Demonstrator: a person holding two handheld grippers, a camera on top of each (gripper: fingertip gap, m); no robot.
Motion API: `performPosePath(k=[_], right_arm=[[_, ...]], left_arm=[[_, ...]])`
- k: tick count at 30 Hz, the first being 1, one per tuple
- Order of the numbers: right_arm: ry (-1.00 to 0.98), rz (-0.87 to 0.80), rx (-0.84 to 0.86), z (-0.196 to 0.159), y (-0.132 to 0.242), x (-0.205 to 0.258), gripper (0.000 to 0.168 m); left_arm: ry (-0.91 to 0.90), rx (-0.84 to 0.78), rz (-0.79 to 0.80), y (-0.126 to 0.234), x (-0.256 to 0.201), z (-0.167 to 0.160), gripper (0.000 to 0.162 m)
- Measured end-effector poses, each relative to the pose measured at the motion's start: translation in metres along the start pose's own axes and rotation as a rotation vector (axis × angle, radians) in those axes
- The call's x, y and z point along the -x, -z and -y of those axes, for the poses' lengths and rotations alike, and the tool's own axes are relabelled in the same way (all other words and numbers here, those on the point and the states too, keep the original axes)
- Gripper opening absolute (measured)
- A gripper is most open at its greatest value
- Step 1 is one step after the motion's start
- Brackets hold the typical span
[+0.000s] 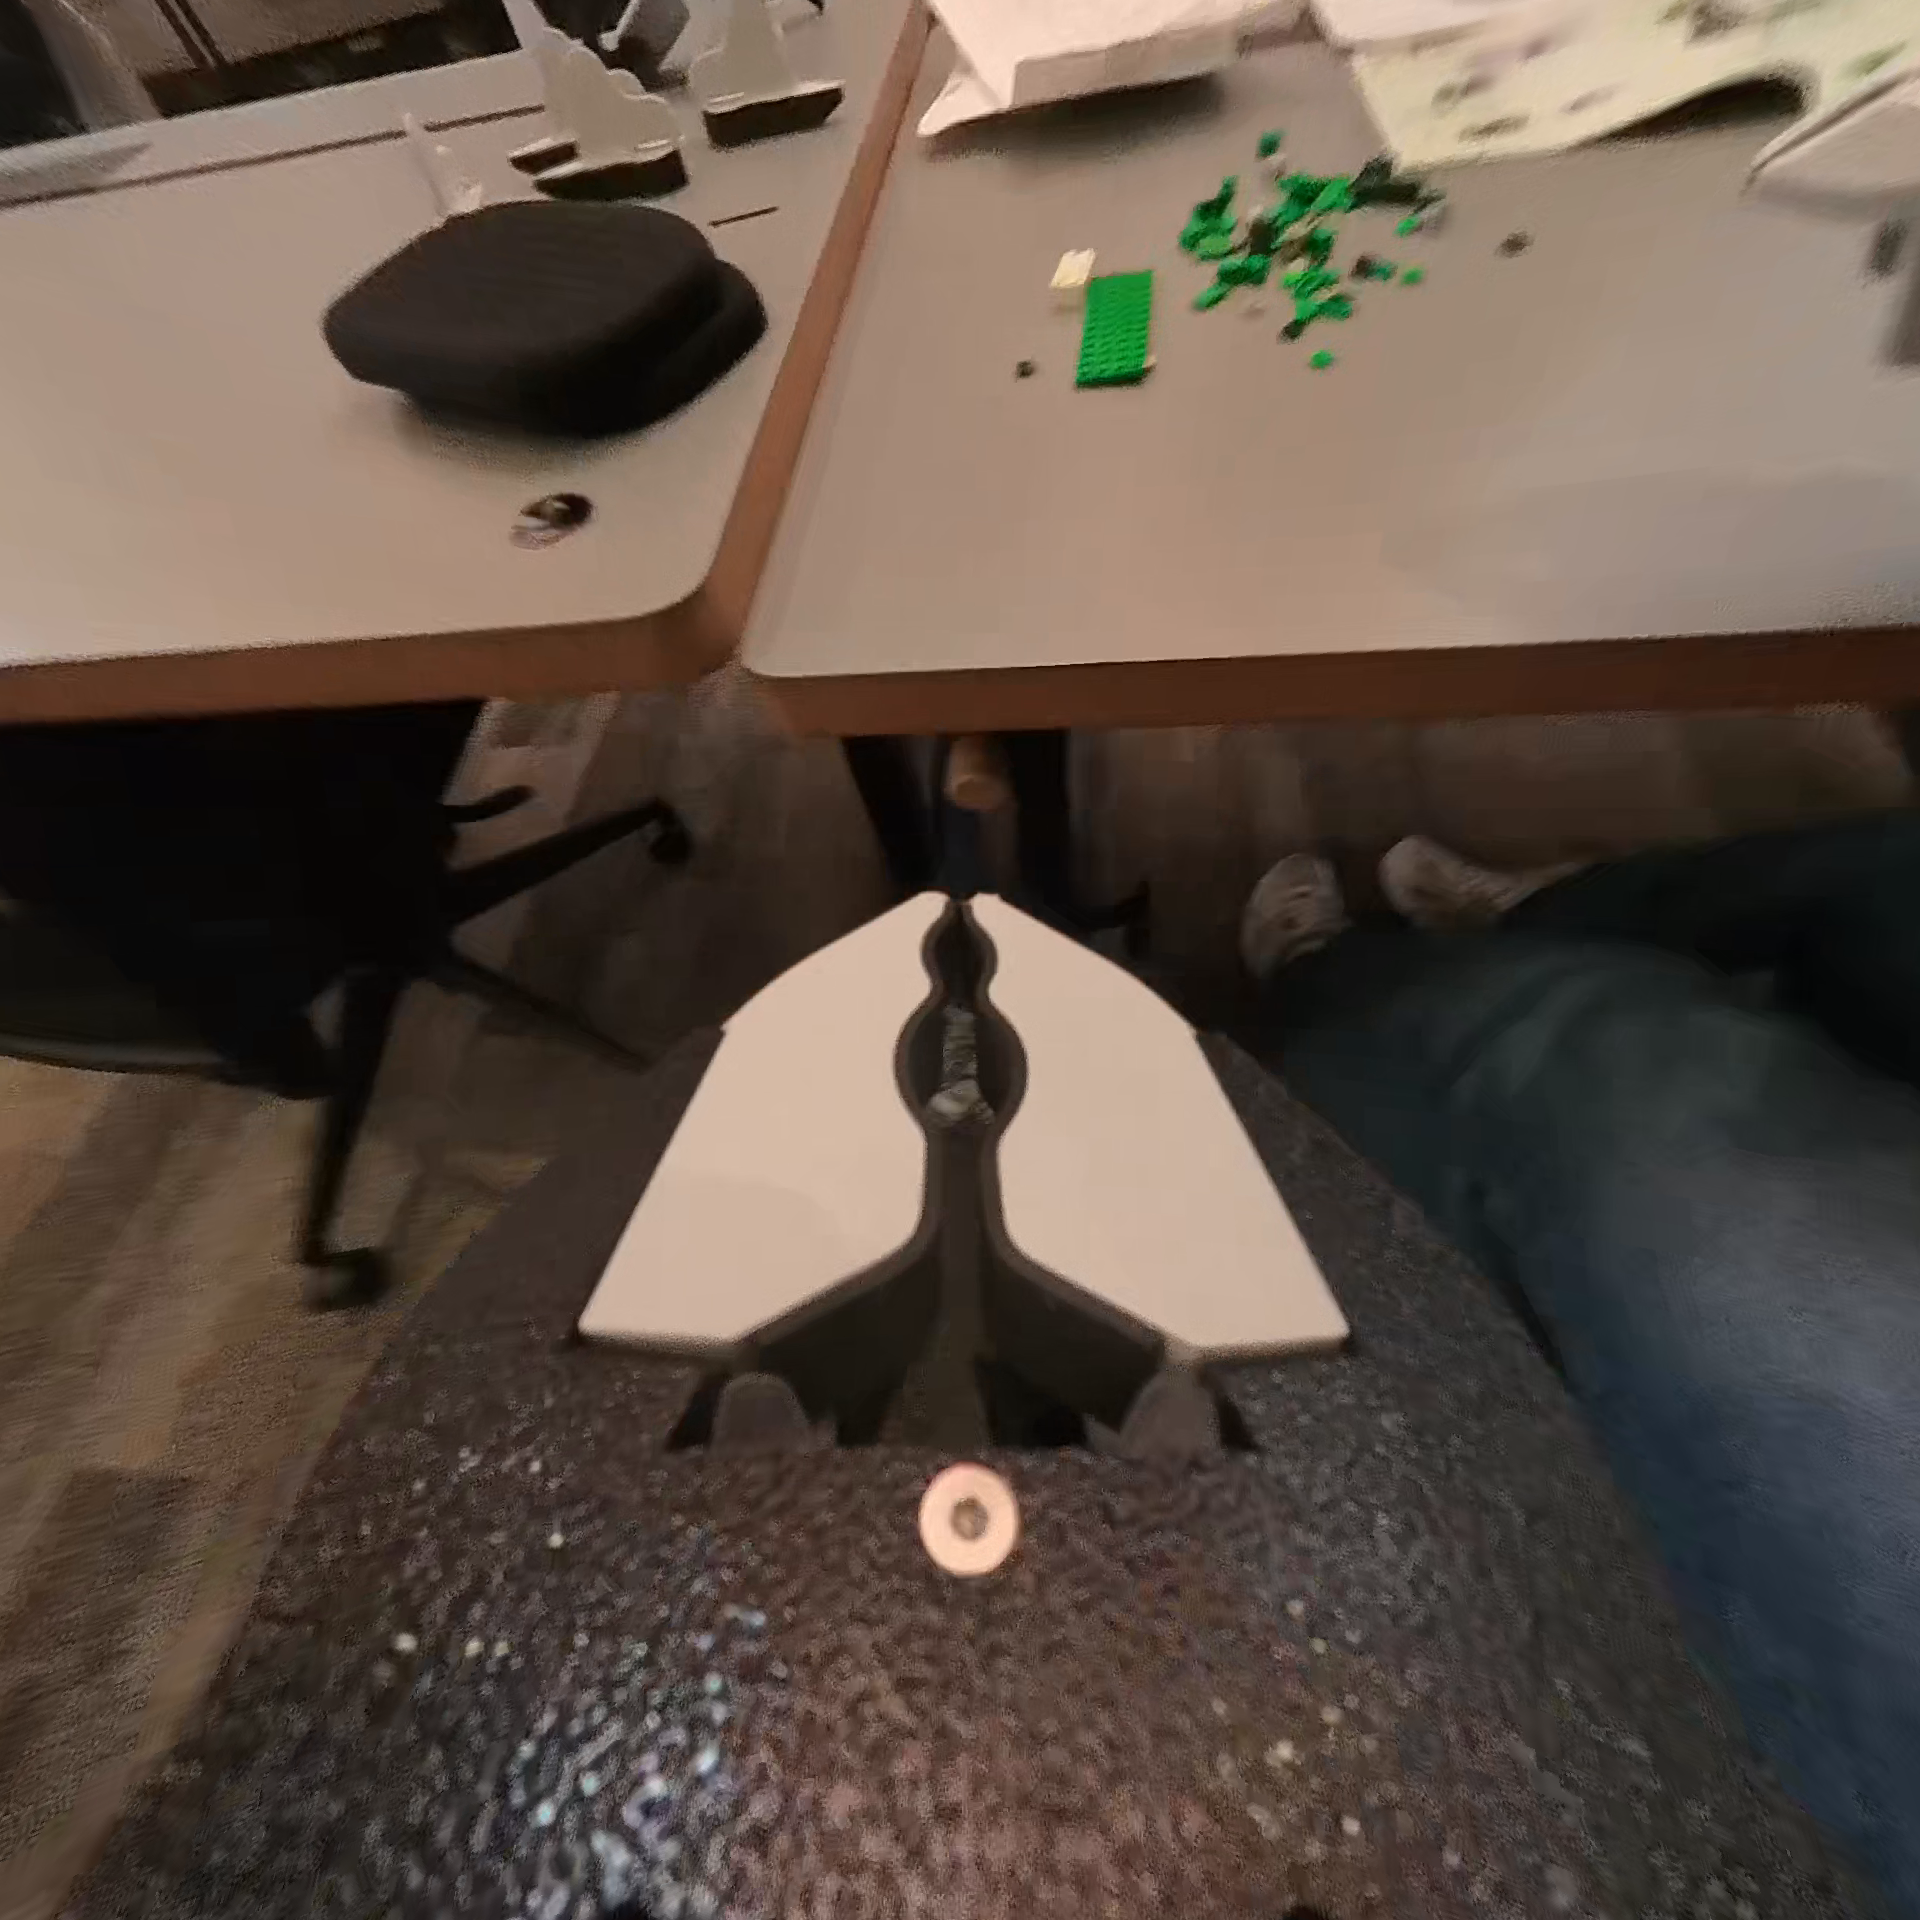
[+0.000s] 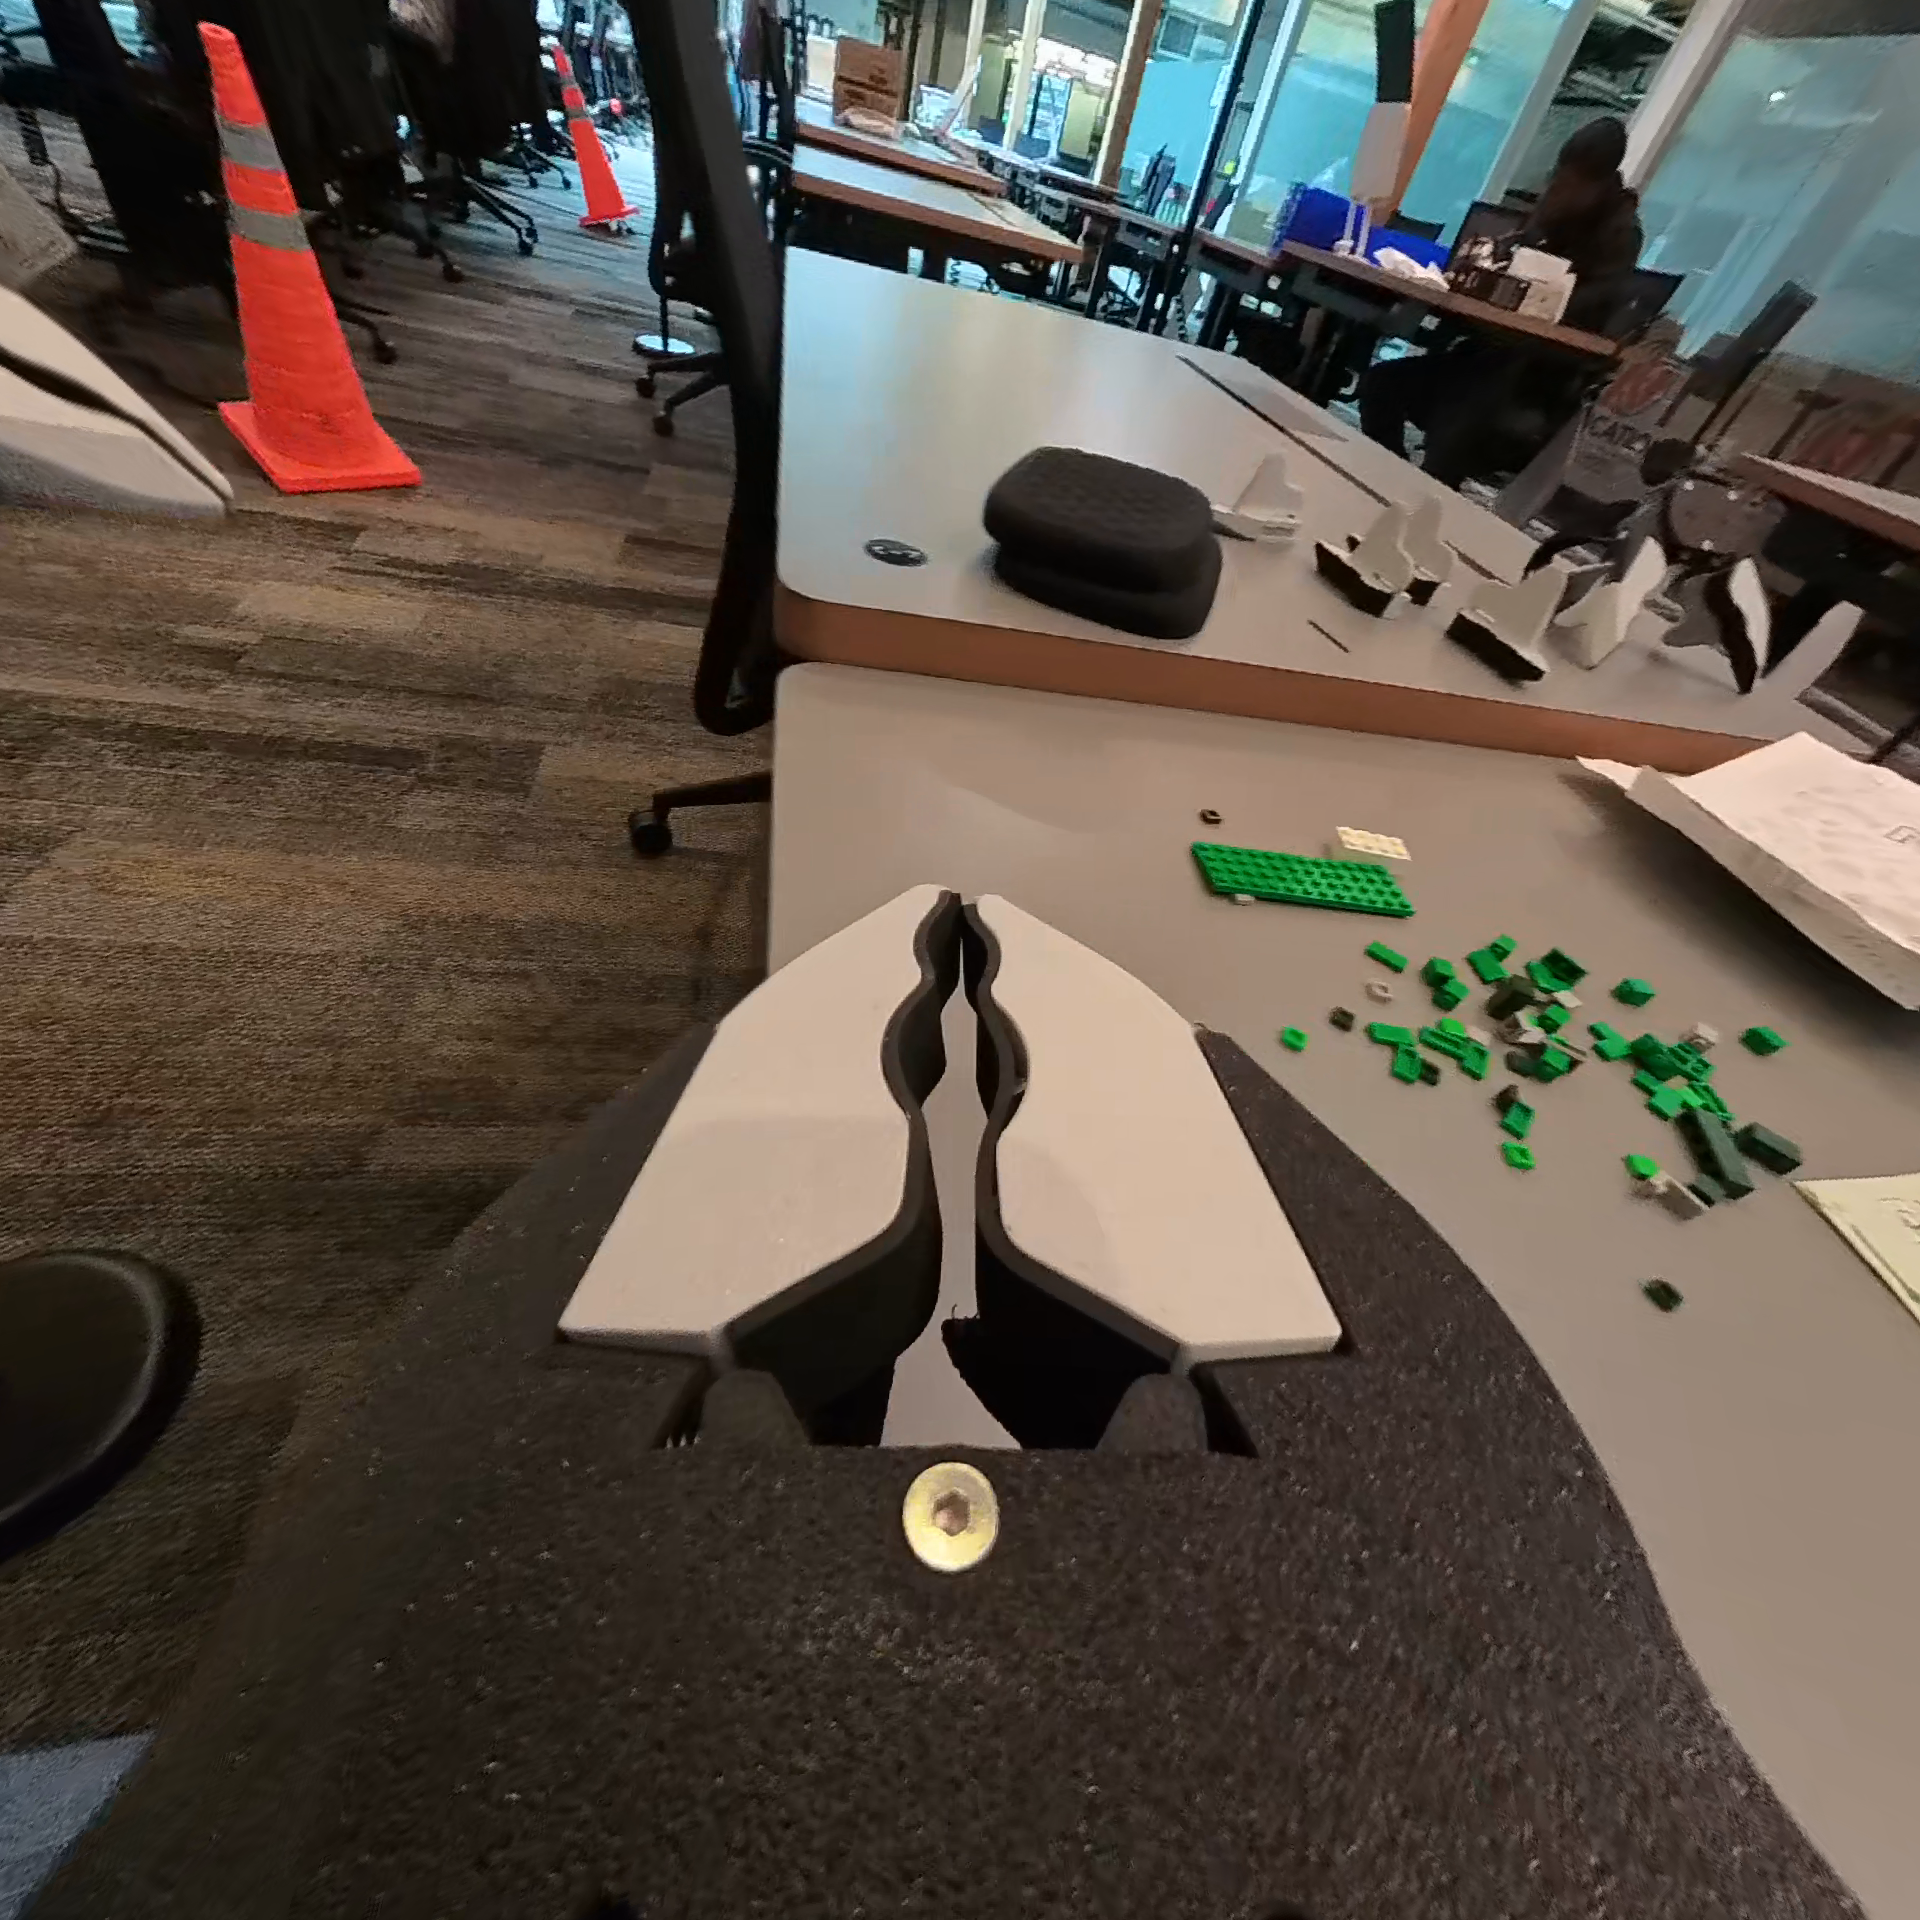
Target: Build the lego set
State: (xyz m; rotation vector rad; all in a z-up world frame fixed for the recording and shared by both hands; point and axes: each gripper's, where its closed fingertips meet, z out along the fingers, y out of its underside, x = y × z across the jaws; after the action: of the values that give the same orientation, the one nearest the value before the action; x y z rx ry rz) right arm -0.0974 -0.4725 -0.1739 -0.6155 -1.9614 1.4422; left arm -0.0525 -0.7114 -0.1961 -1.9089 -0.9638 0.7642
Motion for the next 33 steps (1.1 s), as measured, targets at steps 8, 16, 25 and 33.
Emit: performPosePath(k=[8,16,25,33], right_arm=[[0.027,0.103,0.017,0.002,0.013,0.065,0.0],[-0.05,0.206,0.014,-0.008,0.051,0.121,0.0],[-0.023,0.315,-0.051,0.012,0.084,0.173,0.002],[-0.027,0.399,-0.141,0.043,0.104,0.231,0.005]], left_arm=[[0.172,-0.122,-0.092,-0.01,-0.095,-0.022,0.0],[0.175,-0.135,-0.018,0.032,-0.127,-0.045,0.0],[0.262,-0.197,0.015,0.088,-0.154,-0.042,0.0],[0.141,-0.183,-0.104,0.143,-0.216,-0.047,0.0]])
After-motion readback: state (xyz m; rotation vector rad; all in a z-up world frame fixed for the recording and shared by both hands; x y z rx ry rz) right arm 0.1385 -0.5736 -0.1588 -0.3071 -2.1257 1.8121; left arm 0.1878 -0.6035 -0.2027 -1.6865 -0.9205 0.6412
